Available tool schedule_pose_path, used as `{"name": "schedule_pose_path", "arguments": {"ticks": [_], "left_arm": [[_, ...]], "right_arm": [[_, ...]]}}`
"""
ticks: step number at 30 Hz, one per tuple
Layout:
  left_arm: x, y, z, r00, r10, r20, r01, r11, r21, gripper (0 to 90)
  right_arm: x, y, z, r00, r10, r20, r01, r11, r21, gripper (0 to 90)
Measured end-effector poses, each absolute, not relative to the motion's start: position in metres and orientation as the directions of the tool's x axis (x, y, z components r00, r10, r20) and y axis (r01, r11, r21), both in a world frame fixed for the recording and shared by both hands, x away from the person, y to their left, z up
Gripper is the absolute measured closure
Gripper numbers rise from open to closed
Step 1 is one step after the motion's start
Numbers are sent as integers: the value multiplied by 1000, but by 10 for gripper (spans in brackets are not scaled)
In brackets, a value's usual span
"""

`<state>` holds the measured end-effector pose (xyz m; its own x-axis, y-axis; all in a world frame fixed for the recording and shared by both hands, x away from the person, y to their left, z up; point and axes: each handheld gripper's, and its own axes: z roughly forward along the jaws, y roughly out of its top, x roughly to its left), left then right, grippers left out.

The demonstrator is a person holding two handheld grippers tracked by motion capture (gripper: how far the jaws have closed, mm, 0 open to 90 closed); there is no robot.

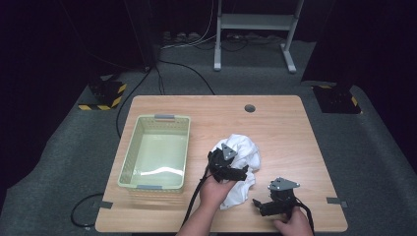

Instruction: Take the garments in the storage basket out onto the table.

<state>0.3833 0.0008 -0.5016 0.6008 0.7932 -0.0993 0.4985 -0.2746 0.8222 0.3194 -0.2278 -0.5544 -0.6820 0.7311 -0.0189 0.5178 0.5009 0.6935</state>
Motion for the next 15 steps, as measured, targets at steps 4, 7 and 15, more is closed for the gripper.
{"name": "schedule_pose_path", "arguments": {"ticks": [4, 7, 15], "left_arm": [[382, 2, -497, 608, 787, -102, 488, -269, 830, 36], [381, 3, -493, 615, 782, -101, 477, -266, 838, 36], [379, 5, -482, 626, 774, -99, 456, -261, 851, 29]], "right_arm": [[319, -228, -554, -682, 731, -19, 518, 501, 693, 0], [319, -228, -554, -682, 731, -19, 518, 502, 692, 0], [319, -228, -554, -682, 731, -19, 518, 501, 693, 0]]}}
